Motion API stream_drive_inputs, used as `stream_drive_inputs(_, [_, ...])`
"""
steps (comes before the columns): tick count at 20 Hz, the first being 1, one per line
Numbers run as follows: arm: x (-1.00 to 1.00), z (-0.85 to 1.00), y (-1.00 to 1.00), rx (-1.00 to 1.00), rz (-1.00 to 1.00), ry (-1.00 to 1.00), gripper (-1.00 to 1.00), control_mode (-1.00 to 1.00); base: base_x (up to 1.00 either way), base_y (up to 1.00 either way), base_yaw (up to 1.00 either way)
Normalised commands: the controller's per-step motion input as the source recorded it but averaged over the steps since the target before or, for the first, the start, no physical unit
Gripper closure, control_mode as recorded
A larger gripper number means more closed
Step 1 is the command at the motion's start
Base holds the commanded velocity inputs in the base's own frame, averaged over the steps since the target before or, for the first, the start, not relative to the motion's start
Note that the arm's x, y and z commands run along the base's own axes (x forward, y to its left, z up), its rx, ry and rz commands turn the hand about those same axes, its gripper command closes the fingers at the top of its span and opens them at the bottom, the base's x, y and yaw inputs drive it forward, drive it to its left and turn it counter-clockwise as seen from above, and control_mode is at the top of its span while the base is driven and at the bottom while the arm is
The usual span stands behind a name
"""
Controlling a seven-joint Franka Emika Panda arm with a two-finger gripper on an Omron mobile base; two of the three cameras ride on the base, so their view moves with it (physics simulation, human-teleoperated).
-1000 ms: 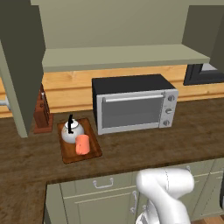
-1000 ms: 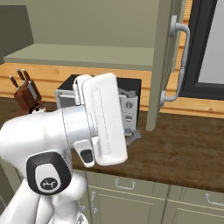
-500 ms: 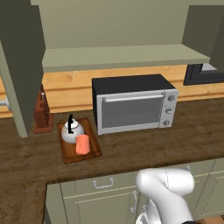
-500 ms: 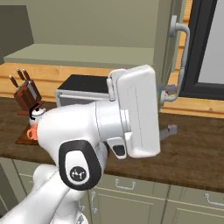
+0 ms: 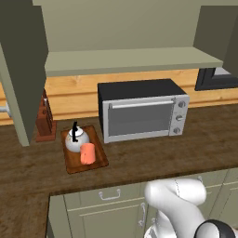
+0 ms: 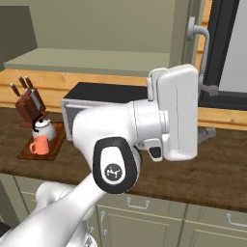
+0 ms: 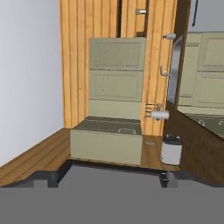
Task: Pick the kettle from the counter and place it on the tray. Then pick the mug from the cabinet and place it on the tray. Then close the cabinet doors.
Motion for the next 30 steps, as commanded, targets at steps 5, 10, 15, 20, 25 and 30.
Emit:
stream_drive_inputs(5, [0.32, 0.00, 0.00, 0.00, 0.00, 0.11, -1.00, -1.00, 0.00, 0.00, 0.00])
stream_drive_inputs(10, [0.44, 0.00, 0.02, 0.00, 0.07, 0.13, -1.00, -1.00, 0.00, 0.00, 0.00])
stream_drive_inputs(15, [0.30, -0.04, 0.33, 0.00, 0.15, 0.08, -1.00, -1.00, 0.00, 0.00, 0.00])
stream_drive_inputs(20, [0.27, 0.00, 0.53, 0.00, 0.17, 0.00, -1.00, -1.00, 0.00, 0.00, 0.00])
stream_drive_inputs(25, [0.19, -0.05, 0.78, 0.00, 0.25, 0.09, -1.00, -1.00, 0.00, 0.00, 0.00])
stream_drive_inputs(30, [0.42, -0.05, 0.75, -0.02, 0.28, 0.18, -1.00, -1.00, 0.00, 0.00, 0.00])
